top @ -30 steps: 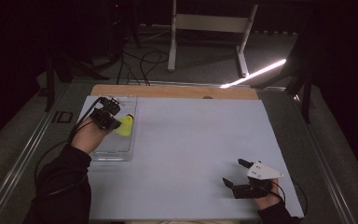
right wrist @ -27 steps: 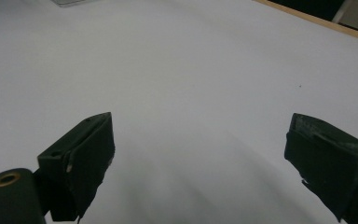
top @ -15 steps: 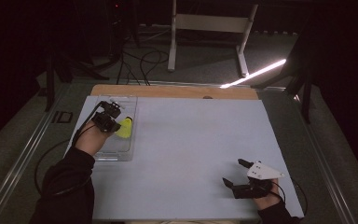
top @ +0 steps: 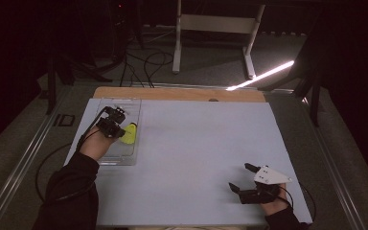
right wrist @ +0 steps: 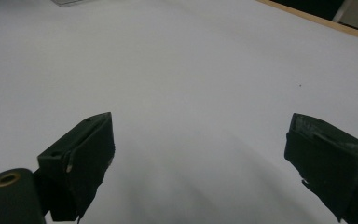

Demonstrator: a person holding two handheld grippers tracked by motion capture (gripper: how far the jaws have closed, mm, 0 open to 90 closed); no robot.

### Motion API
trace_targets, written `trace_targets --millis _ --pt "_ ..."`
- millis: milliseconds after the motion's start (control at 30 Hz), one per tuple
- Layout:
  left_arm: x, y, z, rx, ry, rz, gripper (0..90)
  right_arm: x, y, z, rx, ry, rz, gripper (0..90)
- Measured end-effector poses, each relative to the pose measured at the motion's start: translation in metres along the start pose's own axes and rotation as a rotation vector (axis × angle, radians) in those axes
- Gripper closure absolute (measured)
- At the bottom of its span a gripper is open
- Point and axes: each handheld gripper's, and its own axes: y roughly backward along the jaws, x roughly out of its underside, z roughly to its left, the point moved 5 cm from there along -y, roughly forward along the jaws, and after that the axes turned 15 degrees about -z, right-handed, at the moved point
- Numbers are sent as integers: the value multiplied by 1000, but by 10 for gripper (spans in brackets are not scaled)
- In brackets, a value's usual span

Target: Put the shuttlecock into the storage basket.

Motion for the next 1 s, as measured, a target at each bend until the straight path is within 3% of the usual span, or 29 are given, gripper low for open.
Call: trace_targets --millis 433,767,867,900,1000 --pt "4 -5 -3 2 -10 30 847 1 0 0 3 0 9 84" --pt "-1 5 -9 -9 -27 39 461 0 0 0 10 7 5 99" --pt "-3 10 -10 -28 -27 27 335 -1 1 -1 17 6 -1 99" --pt "-4 12 -10 -36 -27 23 335 -1 1 -1 17 6 -1 99" --pt "-7 18 -12 -55 -24 16 173 -2 2 -2 24 7 -6 99"
